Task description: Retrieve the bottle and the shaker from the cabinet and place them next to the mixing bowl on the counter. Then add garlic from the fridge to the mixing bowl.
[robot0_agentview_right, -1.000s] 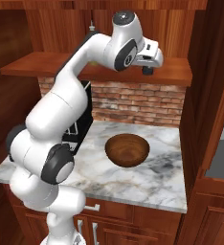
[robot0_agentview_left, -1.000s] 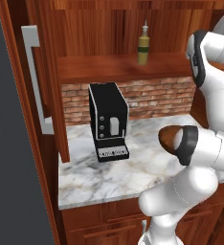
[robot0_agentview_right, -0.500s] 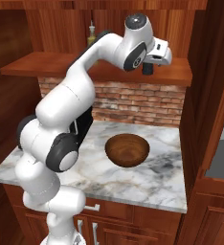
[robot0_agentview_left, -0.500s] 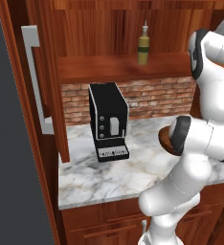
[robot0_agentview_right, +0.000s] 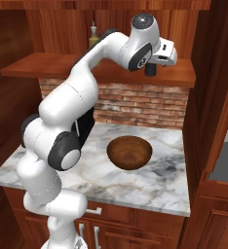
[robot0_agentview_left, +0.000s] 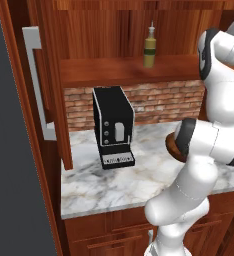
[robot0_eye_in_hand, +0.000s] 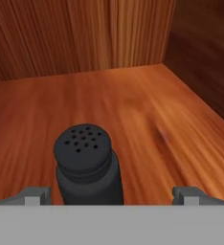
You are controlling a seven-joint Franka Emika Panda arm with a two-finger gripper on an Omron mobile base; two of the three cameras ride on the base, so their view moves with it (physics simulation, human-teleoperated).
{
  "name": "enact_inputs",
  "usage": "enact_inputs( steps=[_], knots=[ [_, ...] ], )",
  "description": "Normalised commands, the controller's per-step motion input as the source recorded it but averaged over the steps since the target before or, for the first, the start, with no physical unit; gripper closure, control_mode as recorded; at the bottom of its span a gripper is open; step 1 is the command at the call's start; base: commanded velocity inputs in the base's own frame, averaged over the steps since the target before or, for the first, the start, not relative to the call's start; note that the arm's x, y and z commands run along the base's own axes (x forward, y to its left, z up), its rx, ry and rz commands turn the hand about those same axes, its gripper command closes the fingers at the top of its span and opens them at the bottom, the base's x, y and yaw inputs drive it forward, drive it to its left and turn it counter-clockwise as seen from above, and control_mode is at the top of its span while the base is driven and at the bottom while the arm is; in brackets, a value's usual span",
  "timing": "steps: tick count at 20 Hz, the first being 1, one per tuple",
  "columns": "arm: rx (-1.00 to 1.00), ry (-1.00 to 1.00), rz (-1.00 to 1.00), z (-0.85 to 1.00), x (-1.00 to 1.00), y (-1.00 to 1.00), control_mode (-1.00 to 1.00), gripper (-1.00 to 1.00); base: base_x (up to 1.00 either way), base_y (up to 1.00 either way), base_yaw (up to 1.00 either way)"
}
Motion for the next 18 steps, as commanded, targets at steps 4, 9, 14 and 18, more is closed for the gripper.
enact_inputs(
  steps=[4,9,14,18],
  knots=[
    [0.0,0.0,0.0,-0.06,0.06,0.02,-1.0,-1.0,0.0,0.0,0.0],
    [0.0,0.0,0.0,-0.1,0.03,0.03,-1.0,-1.0,0.0,0.0,0.0],
    [0.0,0.0,0.0,-0.1,0.03,0.06,-1.0,-1.0,0.0,0.0,0.0],
    [0.0,0.0,0.0,0.0,0.06,0.08,-1.0,-1.0,0.0,0.0,0.0]
  ],
)
